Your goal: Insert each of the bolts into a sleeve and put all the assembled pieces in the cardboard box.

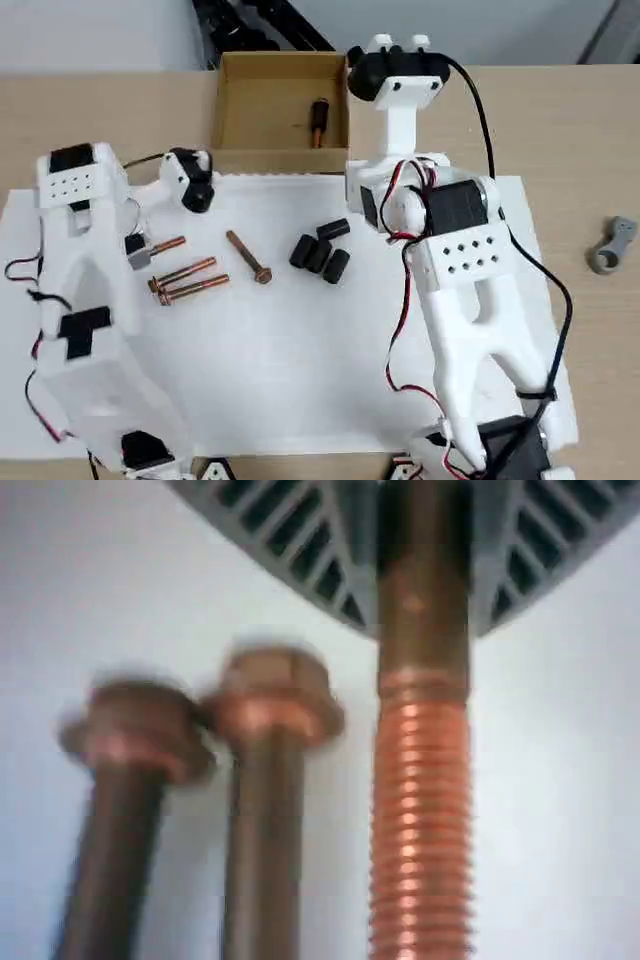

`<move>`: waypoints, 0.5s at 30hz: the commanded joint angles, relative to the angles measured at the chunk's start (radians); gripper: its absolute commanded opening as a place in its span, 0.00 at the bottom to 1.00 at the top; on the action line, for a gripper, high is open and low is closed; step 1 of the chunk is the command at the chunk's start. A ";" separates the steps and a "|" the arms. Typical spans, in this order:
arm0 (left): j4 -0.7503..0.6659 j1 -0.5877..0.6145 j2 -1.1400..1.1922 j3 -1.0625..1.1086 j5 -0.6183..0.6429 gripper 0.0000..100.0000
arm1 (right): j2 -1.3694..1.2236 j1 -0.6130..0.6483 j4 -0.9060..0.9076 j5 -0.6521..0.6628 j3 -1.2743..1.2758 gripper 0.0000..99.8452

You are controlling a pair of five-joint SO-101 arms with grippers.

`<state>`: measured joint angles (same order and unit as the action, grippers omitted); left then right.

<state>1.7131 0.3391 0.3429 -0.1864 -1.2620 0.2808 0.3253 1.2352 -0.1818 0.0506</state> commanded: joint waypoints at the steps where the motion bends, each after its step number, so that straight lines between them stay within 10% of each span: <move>1: 0.041 0.000 -0.190 0.030 -0.068 0.01 | 0.041 -0.007 -0.007 -0.015 0.012 0.13; 15: 0.038 -0.187 -0.671 0.516 -0.347 0.01 | 0.041 -0.031 -0.065 -0.015 0.068 0.13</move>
<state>1.7315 0.1933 -0.2631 0.2908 -1.5413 0.2808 0.3176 1.2029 -0.1880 0.1151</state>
